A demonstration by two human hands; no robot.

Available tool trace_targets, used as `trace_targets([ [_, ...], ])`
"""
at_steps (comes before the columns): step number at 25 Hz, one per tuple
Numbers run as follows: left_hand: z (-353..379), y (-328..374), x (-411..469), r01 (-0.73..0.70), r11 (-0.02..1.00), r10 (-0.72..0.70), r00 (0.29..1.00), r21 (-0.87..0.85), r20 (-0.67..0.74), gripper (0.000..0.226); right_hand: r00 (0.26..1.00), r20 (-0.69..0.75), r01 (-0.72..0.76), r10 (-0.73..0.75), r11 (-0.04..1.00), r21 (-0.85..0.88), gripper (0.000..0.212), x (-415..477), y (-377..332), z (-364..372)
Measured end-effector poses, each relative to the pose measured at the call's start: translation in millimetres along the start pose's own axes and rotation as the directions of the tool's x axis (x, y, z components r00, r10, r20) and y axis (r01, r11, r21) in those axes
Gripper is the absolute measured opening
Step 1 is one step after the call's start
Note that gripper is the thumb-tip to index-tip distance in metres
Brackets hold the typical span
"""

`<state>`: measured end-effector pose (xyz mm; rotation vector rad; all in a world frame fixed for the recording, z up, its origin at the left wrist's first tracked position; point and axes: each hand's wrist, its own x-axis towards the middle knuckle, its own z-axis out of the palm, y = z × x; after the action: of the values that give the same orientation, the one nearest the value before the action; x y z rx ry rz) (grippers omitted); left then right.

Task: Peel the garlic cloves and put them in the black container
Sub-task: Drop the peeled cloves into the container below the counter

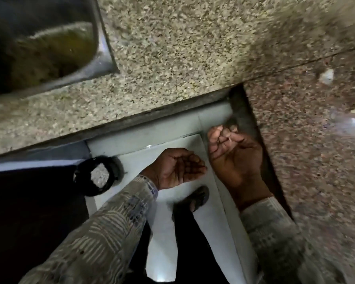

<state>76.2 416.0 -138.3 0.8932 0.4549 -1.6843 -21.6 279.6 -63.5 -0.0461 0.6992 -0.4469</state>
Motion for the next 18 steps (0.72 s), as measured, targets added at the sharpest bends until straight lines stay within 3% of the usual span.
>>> trace_targets([
  [5, -117.0, 9.5, -35.7, -0.137, 0.978, 0.123, 0.988, -0.155, -0.093, 0.032, 0.978, -0.057, -0.202, 0.199, 0.979, -0.04, 0.017, 37.1, 123.3, -14.8],
  [9, -245.9, 4.0, -59.4, -0.282, 0.889, 0.226, 0.955, -0.36, -0.19, 0.034, 0.934, -0.182, -0.329, 0.307, 0.939, -0.105, 0.015, 78.2, 245.5, -38.0],
  [13, -364.9, -11.0, -70.0, -0.41, 0.741, 0.275, 0.908, -0.532, -0.317, 0.047, 0.892, -0.228, -0.438, 0.391, 0.872, -0.217, 0.013, 120.2, 357.2, -75.3],
  [18, -505.0, -39.8, -44.0, -0.611, 0.481, 0.341, 0.791, -0.629, -0.507, 0.037, 0.835, -0.283, -0.549, 0.471, 0.695, -0.463, 0.019, 198.5, 499.0, -146.8],
])
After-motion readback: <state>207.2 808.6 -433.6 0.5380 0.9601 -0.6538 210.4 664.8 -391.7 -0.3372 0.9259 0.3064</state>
